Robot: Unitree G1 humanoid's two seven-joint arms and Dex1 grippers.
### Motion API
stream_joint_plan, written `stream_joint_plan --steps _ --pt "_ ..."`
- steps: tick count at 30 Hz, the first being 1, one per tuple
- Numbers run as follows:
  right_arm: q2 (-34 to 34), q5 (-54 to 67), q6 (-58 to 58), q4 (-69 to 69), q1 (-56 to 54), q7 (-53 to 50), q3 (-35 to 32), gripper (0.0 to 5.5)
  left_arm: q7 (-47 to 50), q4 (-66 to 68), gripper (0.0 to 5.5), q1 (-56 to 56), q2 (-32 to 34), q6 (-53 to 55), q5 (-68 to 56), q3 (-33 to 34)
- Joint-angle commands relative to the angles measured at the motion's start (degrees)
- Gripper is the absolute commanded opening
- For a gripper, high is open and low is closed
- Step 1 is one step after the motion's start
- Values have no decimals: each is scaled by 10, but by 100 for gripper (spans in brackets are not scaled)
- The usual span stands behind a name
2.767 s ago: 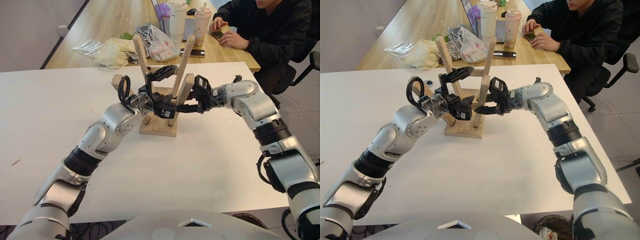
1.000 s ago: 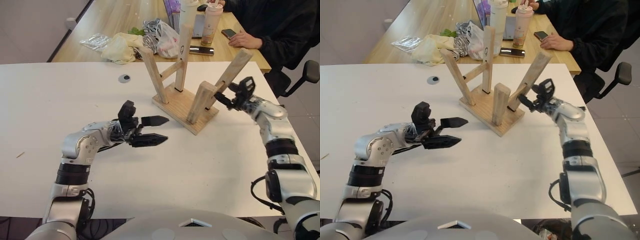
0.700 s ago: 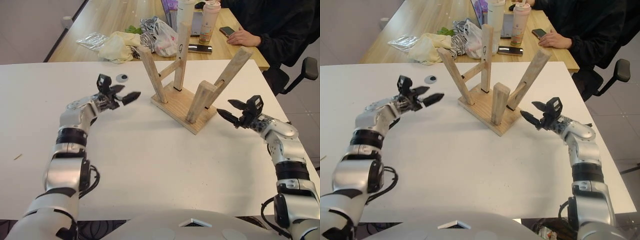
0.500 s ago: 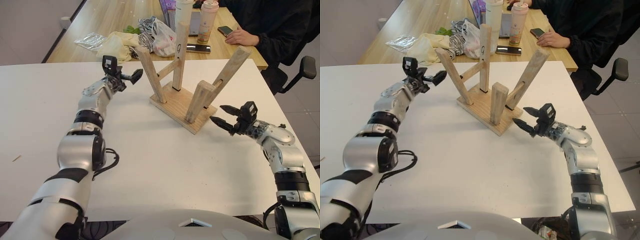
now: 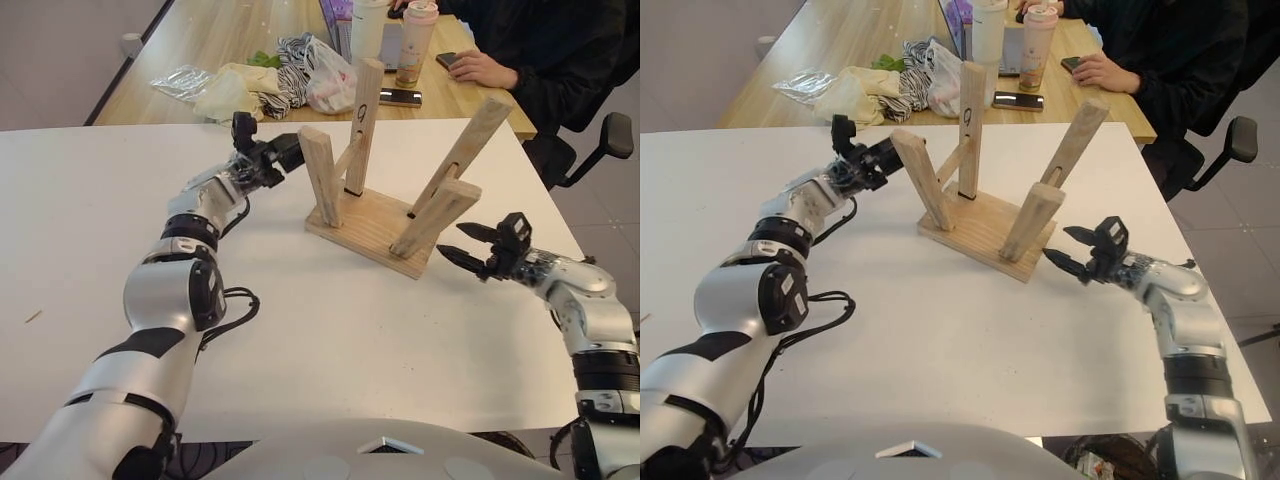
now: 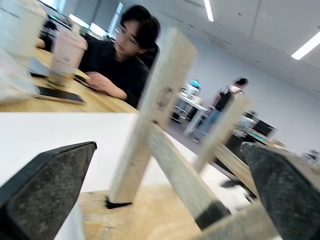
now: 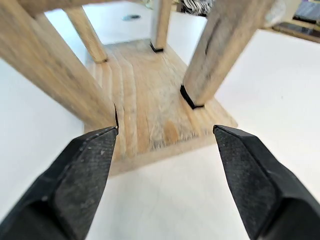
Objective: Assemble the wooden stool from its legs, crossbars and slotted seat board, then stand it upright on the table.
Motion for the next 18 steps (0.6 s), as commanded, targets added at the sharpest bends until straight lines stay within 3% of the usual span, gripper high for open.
stream_joint_plan --steps 1,6,10,18 --pt "-46 -8 -10 30 15 5 -35 350 -76 -155 540 123 32 70 1 -50" --pt "-40 10 -12 25 10 22 -41 350 -36 -299 540 230 85 108 -10 -41" --pt "-29 35 14 -24 32 48 -30 350 -11 -299 540 271 111 -67 73 -93" --pt "36 58 46 -93 26 28 19 350 5 -294 540 227 36 -130 68 -130"
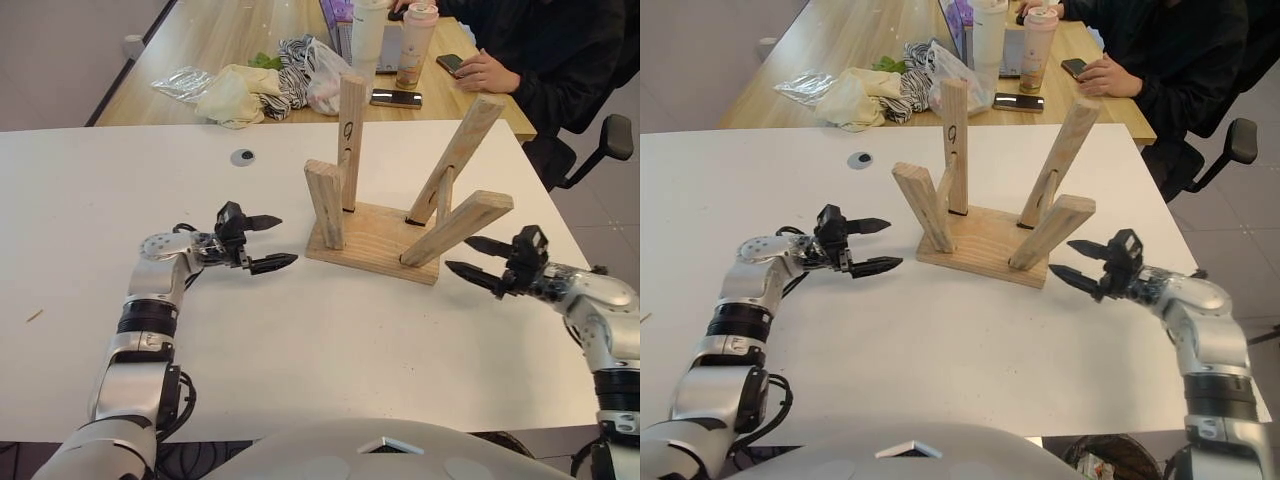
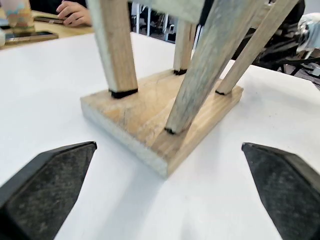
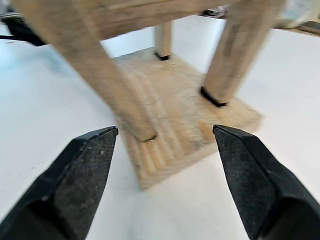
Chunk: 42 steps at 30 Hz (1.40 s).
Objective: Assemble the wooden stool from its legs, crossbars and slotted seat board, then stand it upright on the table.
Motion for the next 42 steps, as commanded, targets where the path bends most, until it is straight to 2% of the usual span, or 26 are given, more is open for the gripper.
stream_joint_plan --steps 1,7,11,14,19,22,26,30,33,36,38,39,42 --pt "25 9 20 -28 -13 -10 22 350 -1 8 540 -44 -31 -2 -7 -18" --pt "47 9 34 -12 -52 -15 44 229 -19 10 422 -53 -45 6 -13 -35" --pt "47 11 37 -10 -53 -17 43 172 -35 -9 350 -48 -46 19 -21 -42" --pt "46 17 43 -15 -49 -18 40 166 -42 -59 294 -30 -48 44 -35 -53" --pt "39 24 53 -20 -47 -11 35 166 -38 -99 238 -16 -50 76 -46 -62" --pt "36 62 99 -52 -41 -1 26 166 -54 -148 199 5 -31 126 -68 -67" --pt "14 177 252 -155 -15 9 6 166 -80 -282 143 59 42 282 -161 -56" --pt "-15 293 437 -221 -14 -42 -12 159 -113 -404 103 111 142 442 -274 -31" --pt "-1 345 534 -202 -48 -130 -40 142 -105 -406 100 119 179 474 -281 -32" --pt "46 376 578 -148 -95 -236 -73 141 -55 -329 99 89 174 462 -240 -37" --pt "72 375 584 -110 -119 -295 -90 141 -31 -275 159 67 166 454 -224 -38" --pt "82 376 588 -92 -126 -319 -100 179 -25 -241 172 54 162 448 -217 -39" --pt "94 390 602 -53 -148 -356 -121 227 -5 -162 217 20 150 447 -207 -33"
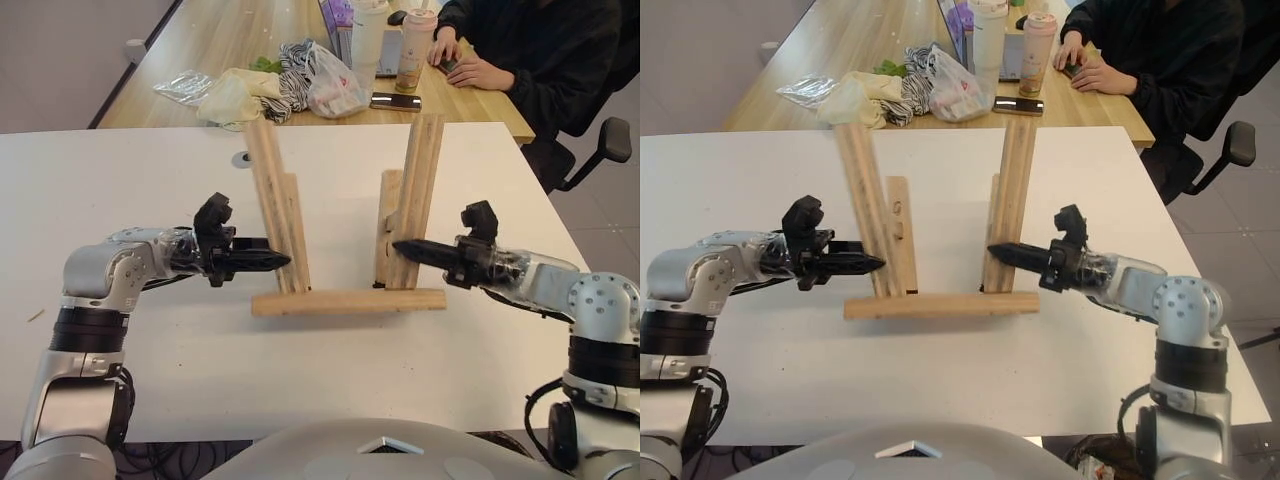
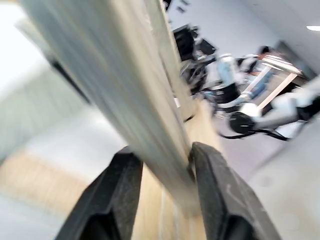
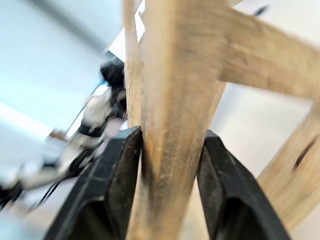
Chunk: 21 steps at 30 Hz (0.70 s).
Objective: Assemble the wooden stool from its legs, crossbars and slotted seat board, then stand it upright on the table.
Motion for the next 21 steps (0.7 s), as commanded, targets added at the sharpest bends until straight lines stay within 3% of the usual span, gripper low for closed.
stream_joint_plan --steps 1,6,9,10,14,16,21 --pt "9 -3 24 51 -20 -62 -34 246 22 86 233 -34 -4 11 28 -2" --pt "-11 35 37 90 -46 -58 -80 325 8 130 302 -55 6 5 34 1" --pt "-67 34 25 77 -11 22 -96 371 4 132 345 -53 23 -15 25 36" --pt "-94 14 0 51 20 79 -82 377 -1 122 367 -52 28 -9 12 50" --pt "-177 -99 -178 -46 165 315 -21 377 -29 129 367 -39 59 -11 -3 90" --pt "-180 -153 -255 -62 194 349 1 377 -55 127 367 -15 76 -52 20 83" --pt "-137 -292 -410 -68 187 331 93 377 -94 109 367 71 81 -280 157 -12"
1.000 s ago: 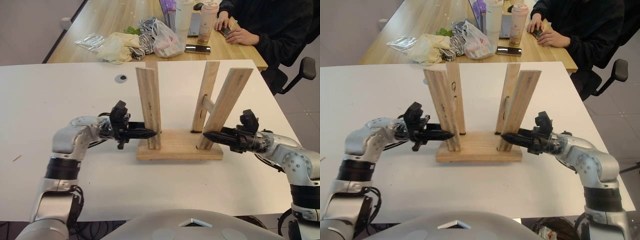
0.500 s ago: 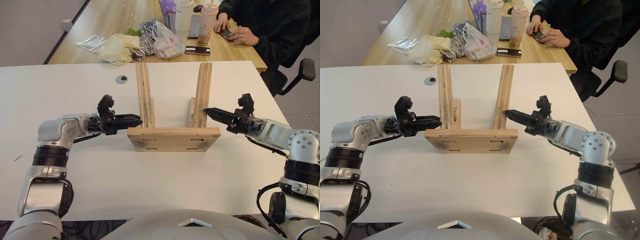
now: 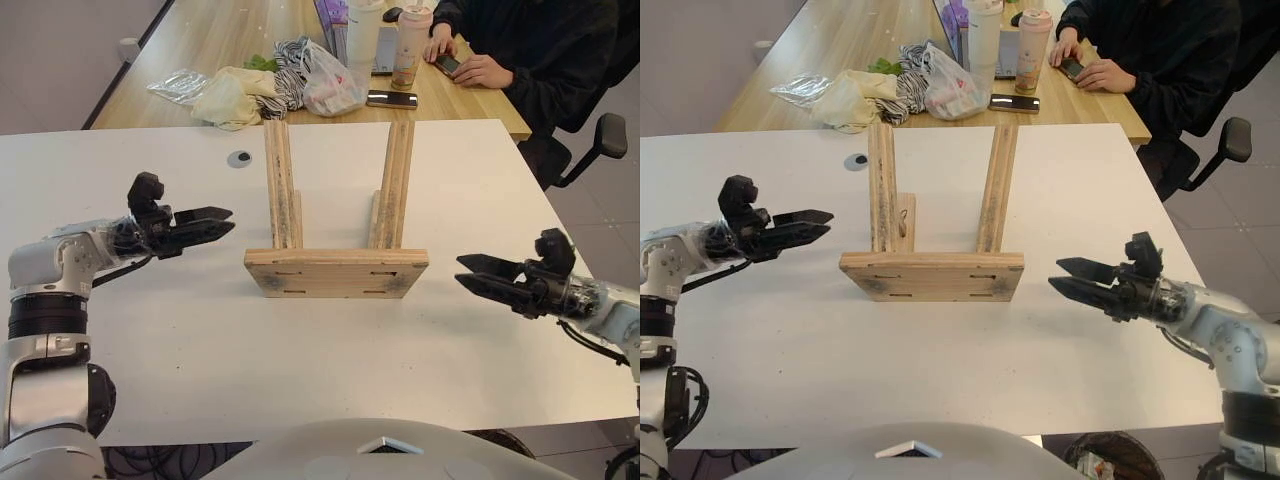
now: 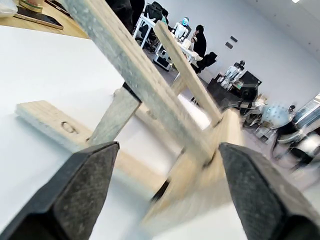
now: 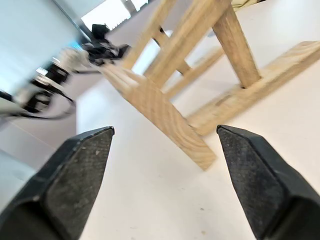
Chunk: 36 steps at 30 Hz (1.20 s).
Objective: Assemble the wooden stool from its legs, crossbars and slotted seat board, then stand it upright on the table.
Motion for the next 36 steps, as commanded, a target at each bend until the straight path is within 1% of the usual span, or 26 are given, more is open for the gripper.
stream_joint_plan --steps 1,3,8,13,14,16,18,20,21,23,25,27,29,30,31,33,35,36 --pt "26 -81 -90 -10 -13 -11 68 377 -25 -12 367 51 -1 -130 81 -62" --pt "28 -102 -114 -6 -17 -9 88 377 -16 1 367 45 -16 -159 95 -69" --pt "35 -127 -137 13 -40 -2 125 377 34 18 288 4 -71 -182 91 -55" --pt "56 -141 -147 47 -83 -9 148 302 28 -11 215 3 -87 -164 75 -55" --pt "60 -143 -150 54 -88 -9 152 280 27 -13 195 1 -88 -158 71 -54" --pt "64 -144 -154 60 -91 -7 156 242 25 -19 172 -3 -88 -142 63 -52" --pt "65 -139 -153 63 -90 -6 156 206 24 -29 168 -5 -90 -121 53 -48" --pt "68 -123 -137 61 -89 -10 148 180 22 -43 168 -6 -92 -102 41 -42" --pt "71 -106 -119 54 -89 -12 140 180 22 -50 168 -7 -94 -86 32 -37" --pt "86 -8 -33 14 -97 -36 95 179 36 -77 168 -19 -100 -22 -14 -10" --pt "108 123 56 -8 -127 -91 29 179 65 -119 168 -44 -107 67 -81 30" --pt "117 235 117 6 -171 -163 -26 175 113 -147 161 -81 -121 140 -146 70" --pt "128 321 163 51 -226 -254 -58 167 201 -161 150 -120 -152 194 -188 105" --pt "144 355 171 78 -257 -311 -69 162 276 -148 148 -155 -180 229 -224 140" --pt "155 380 175 96 -276 -354 -76 155 330 -140 145 -179 -200 254 -251 166" --pt "189 418 170 133 -316 -450 -88 143 457 -109 143 -244 -249 270 -269 201" --pt "229 433 152 182 -357 -539 -98 141 580 -63 143 -302 -299 277 -256 216" --pt "253 420 130 219 -384 -578 -102 141 643 -29 143 -329 -325 282 -248 224"
